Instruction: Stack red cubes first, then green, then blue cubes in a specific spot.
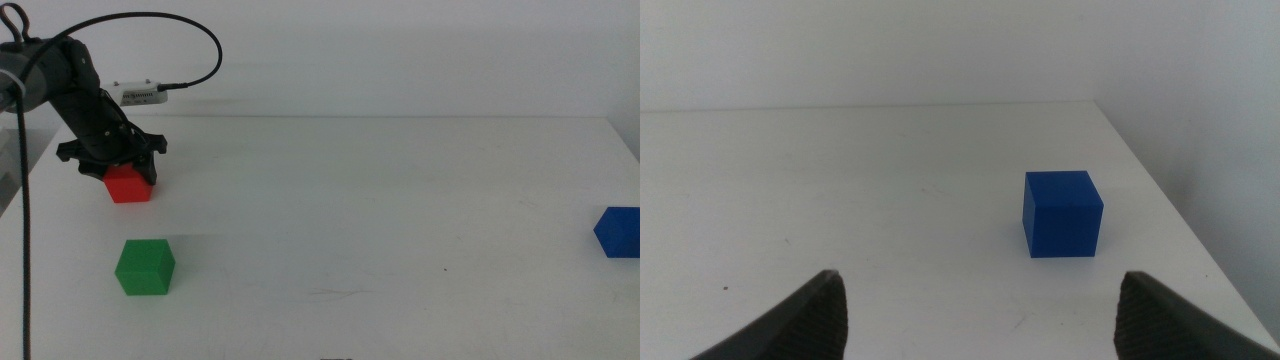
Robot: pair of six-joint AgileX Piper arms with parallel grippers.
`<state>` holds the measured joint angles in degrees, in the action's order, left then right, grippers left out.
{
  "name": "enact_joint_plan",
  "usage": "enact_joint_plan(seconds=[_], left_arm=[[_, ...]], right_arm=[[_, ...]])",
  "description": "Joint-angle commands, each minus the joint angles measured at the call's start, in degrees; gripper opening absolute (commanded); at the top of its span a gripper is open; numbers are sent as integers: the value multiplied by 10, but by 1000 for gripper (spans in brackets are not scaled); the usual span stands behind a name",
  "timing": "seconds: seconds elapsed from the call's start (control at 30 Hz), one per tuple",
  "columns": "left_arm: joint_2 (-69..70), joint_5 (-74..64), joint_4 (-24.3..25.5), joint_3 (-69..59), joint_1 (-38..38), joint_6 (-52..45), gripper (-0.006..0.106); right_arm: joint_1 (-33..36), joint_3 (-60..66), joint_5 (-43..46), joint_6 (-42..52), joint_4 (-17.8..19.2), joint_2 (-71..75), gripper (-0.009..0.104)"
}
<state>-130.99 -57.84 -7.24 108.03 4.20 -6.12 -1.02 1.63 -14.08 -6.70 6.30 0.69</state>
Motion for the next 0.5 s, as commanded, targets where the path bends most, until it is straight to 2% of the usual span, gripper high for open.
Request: enact_joint_plan(seconds=[0.0, 0.2, 0.3, 0.47], left_arm=[[52, 0, -13, 18, -1, 6, 40], [129, -9, 15, -36, -21, 24, 45], [196, 30, 38, -105, -50, 68, 45], [278, 26, 38, -182, -113, 157, 44]], right_arm=[[-3, -10, 43, 7, 6, 11, 75], [-3, -10, 43, 7, 6, 11, 75], [-3, -10, 43, 7, 6, 11, 75], [-3, -10, 43, 7, 6, 11, 75]])
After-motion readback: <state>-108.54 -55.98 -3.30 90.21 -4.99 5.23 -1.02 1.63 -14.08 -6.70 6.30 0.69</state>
